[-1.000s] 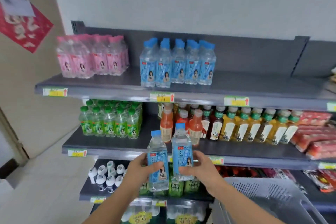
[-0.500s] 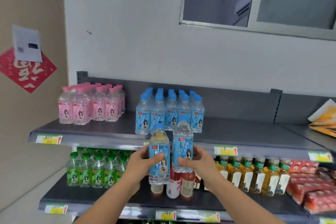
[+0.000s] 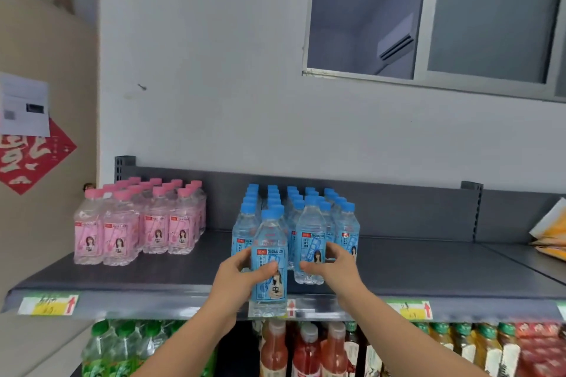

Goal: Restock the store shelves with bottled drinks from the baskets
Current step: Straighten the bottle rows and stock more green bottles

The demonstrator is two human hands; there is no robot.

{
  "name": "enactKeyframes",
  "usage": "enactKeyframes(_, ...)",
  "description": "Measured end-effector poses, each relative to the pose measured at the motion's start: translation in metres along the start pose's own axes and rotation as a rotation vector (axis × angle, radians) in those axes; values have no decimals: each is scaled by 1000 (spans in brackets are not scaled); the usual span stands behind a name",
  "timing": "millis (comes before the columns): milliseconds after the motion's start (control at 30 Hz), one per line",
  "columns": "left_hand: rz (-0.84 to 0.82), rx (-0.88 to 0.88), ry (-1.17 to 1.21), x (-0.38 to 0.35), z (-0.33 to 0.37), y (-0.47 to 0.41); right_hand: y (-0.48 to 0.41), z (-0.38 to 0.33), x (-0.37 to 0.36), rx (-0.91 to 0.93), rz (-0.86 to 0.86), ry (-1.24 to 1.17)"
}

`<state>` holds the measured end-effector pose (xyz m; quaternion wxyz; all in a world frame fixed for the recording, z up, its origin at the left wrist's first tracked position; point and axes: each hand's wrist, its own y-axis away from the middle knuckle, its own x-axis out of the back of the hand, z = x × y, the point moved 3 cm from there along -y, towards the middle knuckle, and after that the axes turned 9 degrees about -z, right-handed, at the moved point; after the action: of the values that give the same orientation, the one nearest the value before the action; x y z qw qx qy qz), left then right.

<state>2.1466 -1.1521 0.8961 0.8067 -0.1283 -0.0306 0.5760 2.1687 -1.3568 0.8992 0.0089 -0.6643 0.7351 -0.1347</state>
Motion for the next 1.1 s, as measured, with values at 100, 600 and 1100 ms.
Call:
enactKeyframes(100, 12, -7, 5, 3, 0, -3, -14, 6, -3, -24, -1, 34)
enactKeyframes(600, 39, -14, -14, -6, -11, -14, -45, 36, -9, -128, 4, 268)
enactKeyframes(1100, 57, -18, 9, -50, -2, -32, 19, -6, 3, 257, -267, 289)
